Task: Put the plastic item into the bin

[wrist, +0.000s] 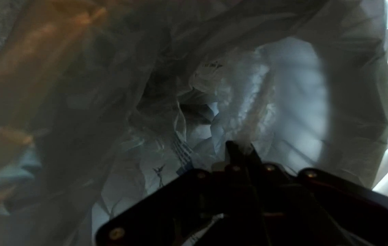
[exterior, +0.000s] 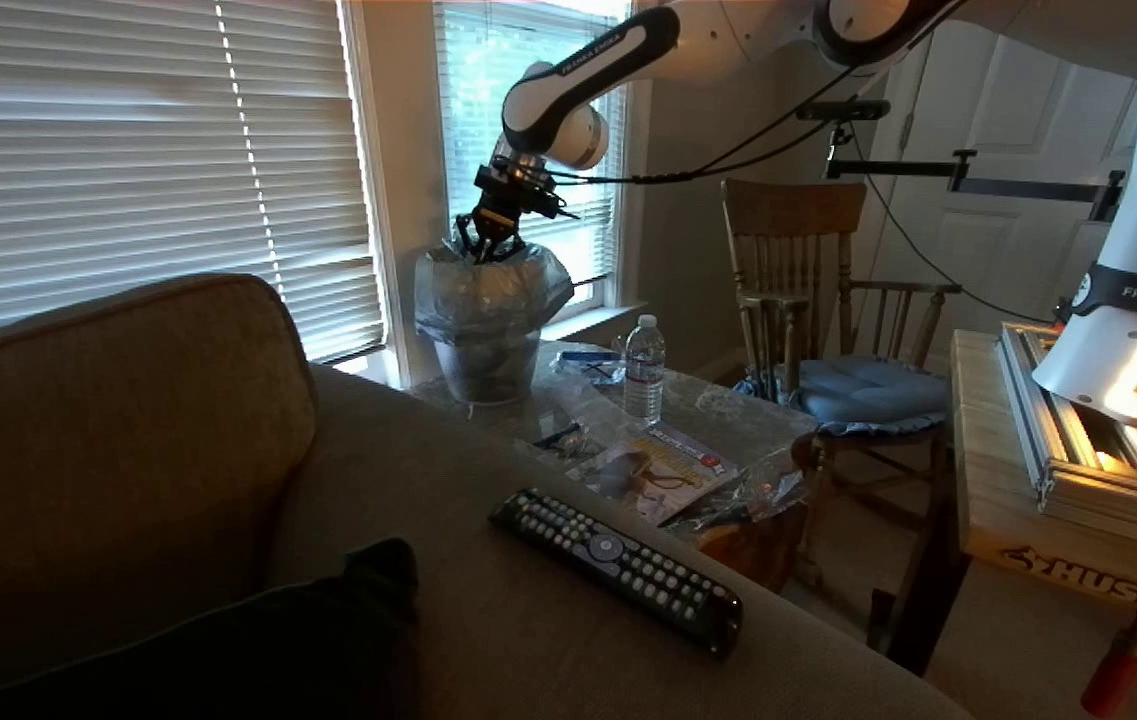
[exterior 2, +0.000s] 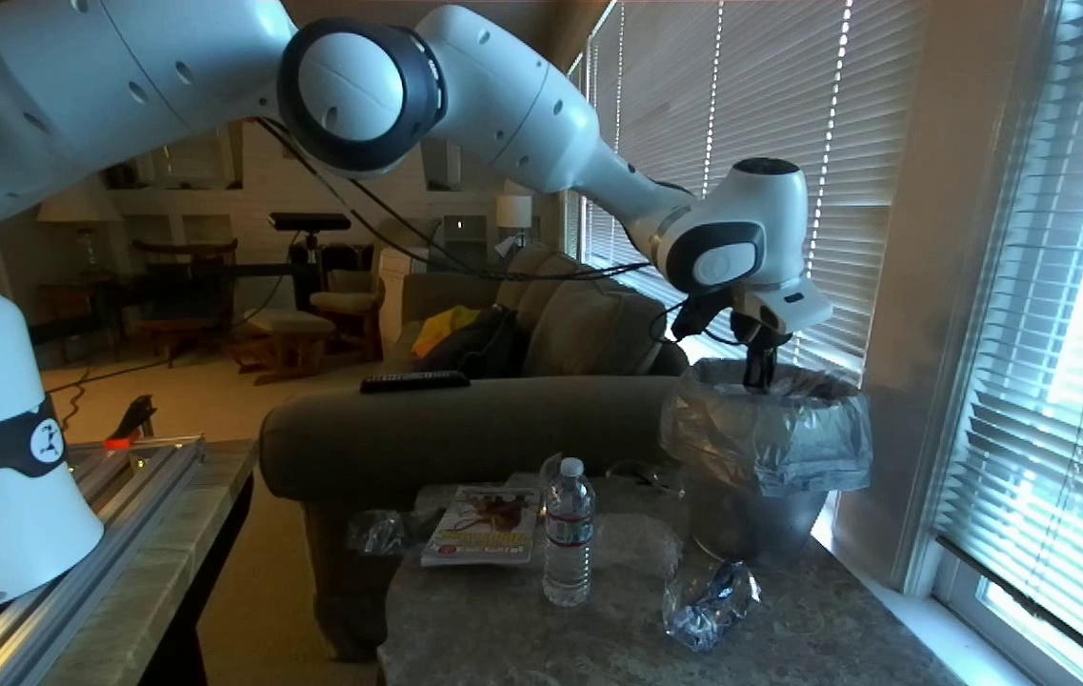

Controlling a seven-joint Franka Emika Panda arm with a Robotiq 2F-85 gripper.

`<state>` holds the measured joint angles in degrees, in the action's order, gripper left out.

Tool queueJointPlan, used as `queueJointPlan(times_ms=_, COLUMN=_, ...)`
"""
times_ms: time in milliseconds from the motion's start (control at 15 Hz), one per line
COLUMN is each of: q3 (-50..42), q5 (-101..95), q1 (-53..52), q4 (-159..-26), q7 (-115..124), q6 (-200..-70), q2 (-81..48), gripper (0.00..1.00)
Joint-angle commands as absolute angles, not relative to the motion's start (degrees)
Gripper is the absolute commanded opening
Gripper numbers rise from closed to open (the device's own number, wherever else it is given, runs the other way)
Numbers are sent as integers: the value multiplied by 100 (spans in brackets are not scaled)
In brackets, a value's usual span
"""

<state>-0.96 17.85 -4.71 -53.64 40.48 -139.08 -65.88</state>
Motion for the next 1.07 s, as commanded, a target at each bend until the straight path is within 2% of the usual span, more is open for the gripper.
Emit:
queueJointPlan(times_ms=0, q3=-170, q5=1565, q1=-523, q4=-5077, q7=4226, q6=-13941, q2=-6765, gripper=34)
queueJointPlan(times_ms=600, q3=-59, q5=1594, q1=-225, q4=-6015, q7=3473, q6=-14020, q2=-5862, gripper=99)
queueJointPlan(times_ms=1000, q3=85, q5=1697, q1=39, q4=-7019, q7=2377, q6=-14139, q2=-5045, gripper=100)
